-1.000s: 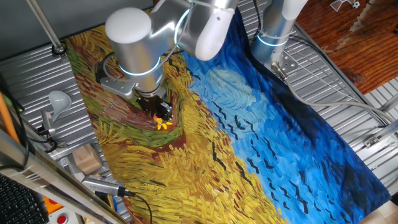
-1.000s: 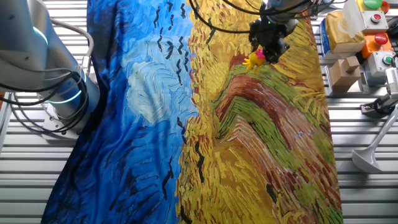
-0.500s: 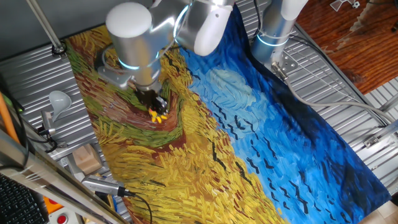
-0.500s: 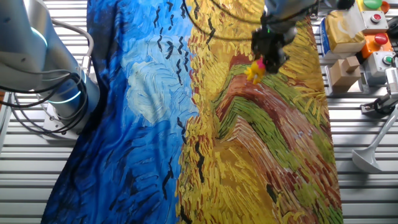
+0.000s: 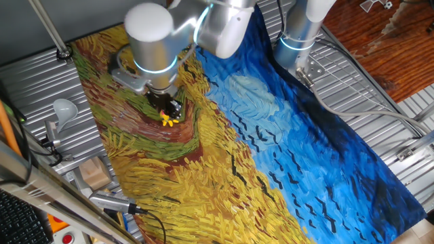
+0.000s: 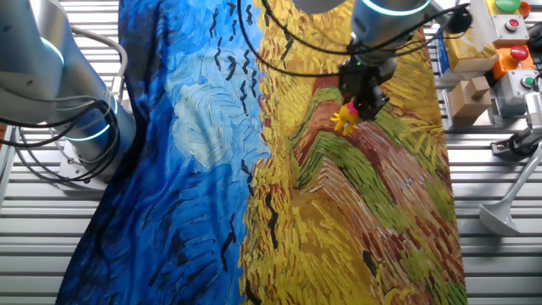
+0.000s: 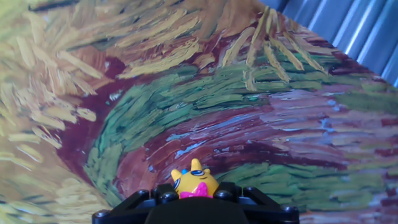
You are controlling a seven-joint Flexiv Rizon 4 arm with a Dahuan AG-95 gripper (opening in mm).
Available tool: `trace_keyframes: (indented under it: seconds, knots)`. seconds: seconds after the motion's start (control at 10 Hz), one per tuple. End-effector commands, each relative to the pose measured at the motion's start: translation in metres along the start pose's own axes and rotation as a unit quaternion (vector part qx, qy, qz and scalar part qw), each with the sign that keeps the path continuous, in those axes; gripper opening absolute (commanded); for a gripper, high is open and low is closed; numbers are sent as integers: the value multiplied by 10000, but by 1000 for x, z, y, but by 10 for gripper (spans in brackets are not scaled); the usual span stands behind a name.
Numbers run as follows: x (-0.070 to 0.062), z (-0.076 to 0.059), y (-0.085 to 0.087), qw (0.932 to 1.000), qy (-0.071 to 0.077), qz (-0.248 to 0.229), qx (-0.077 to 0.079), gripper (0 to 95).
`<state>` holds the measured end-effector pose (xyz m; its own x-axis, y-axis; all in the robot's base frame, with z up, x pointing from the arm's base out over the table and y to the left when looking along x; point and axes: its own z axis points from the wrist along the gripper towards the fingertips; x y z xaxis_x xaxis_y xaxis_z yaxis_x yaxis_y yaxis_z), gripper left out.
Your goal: Grasp the moving object
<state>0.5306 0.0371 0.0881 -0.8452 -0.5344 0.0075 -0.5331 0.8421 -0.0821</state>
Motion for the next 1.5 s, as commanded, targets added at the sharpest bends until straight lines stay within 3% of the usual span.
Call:
trace_keyframes:
  seconds: [0.1, 0.7, 1.4, 1.5]
  knots:
    - [4, 9, 1, 9997, -107, -181, 97, 0]
    - [6, 27, 5, 9993, -292, -197, 128, 0]
    - [6, 35, 7, 9992, -373, -134, 62, 0]
    - [6, 35, 7, 9992, -383, -145, 45, 190]
